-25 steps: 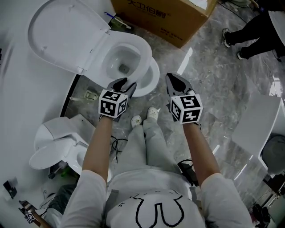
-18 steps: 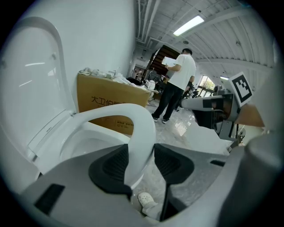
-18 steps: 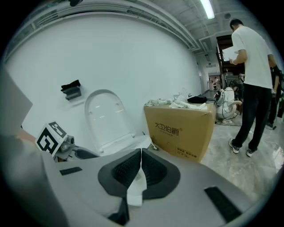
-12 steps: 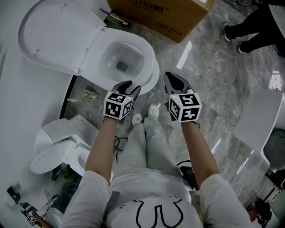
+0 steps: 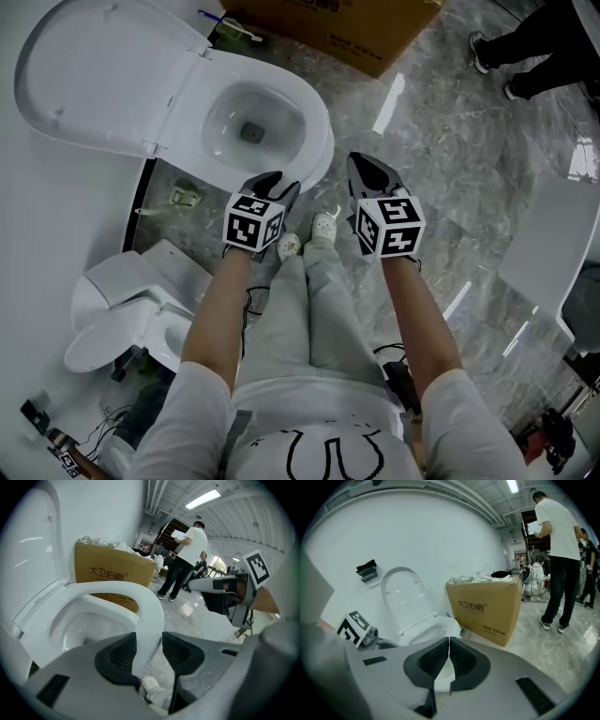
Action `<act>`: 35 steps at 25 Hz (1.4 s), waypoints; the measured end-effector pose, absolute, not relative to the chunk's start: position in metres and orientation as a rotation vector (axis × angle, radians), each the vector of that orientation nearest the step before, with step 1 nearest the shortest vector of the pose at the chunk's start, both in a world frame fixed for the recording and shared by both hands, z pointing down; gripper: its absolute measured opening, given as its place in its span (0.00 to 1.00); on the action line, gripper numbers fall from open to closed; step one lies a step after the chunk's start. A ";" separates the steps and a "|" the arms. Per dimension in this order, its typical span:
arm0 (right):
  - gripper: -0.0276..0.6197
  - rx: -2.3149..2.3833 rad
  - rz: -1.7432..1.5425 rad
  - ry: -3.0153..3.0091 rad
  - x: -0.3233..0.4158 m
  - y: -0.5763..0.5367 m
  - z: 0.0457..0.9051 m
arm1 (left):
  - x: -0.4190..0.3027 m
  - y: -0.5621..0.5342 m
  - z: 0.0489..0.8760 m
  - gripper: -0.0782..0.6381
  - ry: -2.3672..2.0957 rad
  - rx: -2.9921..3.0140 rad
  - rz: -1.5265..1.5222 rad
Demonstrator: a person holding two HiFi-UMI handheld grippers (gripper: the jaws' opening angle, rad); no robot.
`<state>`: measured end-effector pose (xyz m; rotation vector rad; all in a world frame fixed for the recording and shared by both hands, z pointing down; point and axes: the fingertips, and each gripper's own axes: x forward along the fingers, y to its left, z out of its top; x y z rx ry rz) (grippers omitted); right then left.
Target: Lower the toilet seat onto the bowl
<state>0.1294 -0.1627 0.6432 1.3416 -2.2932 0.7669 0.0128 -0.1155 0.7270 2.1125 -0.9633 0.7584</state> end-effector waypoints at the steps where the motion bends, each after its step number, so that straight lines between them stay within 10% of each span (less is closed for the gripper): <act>1: 0.09 1.343 0.765 -2.292 0.130 -0.164 0.647 | 0.014 -0.115 0.731 0.36 -0.957 2.110 0.766; 35: 0.09 1.371 0.843 -2.182 0.143 -0.164 0.767 | 0.032 -0.104 0.854 0.36 -0.889 2.007 0.936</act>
